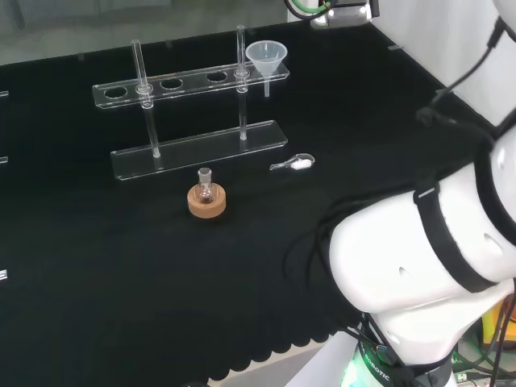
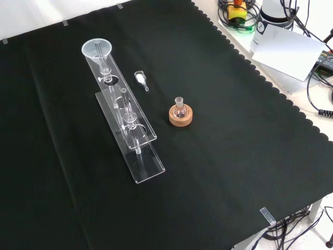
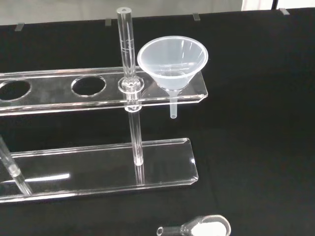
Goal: Pick up the funnel from the transparent funnel stand.
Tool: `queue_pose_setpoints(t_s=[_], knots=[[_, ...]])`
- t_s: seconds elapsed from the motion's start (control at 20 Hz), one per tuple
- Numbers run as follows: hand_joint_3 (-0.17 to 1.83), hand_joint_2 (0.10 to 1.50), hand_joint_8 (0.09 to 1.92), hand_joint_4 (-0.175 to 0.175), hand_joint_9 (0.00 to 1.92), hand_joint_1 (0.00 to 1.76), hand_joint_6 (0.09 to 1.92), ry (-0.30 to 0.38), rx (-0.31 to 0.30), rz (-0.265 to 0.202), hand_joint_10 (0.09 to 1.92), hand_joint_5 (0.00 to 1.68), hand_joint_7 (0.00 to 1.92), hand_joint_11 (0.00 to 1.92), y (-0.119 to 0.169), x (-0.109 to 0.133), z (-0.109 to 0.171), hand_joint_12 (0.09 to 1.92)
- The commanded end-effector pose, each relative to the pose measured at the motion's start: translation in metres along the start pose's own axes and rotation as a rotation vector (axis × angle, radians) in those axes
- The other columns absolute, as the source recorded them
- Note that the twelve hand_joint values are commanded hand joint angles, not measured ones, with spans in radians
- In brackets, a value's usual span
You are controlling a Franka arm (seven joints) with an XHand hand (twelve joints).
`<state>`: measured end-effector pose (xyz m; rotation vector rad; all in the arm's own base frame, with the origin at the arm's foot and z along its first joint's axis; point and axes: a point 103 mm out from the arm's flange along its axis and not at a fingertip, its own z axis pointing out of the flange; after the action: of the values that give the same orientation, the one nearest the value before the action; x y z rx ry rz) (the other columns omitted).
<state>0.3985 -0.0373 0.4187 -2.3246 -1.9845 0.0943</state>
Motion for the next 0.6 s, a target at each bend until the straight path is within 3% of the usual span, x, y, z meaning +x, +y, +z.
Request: queue_pose_setpoints(t_s=[0.05, 0.2, 0.6], knots=[[0.38, 1.17, 0.48, 0.030, 0.16, 0.02, 0.09, 0.030, 0.004, -0.029, 0.62, 0.18, 0.03, 0.12, 0.089, -0.028, 0.010, 1.36], [0.38, 1.17, 0.48, 0.028, 0.17, 0.04, 0.09, 0.029, 0.015, -0.048, 0.63, 0.19, 0.04, 0.12, 0.113, -0.029, 0.018, 1.36], [0.34, 1.10, 0.49, 0.024, 0.18, 0.13, 0.09, 0.008, 0.093, -0.094, 0.63, 0.18, 0.06, 0.12, 0.142, -0.026, 0.051, 1.37]])
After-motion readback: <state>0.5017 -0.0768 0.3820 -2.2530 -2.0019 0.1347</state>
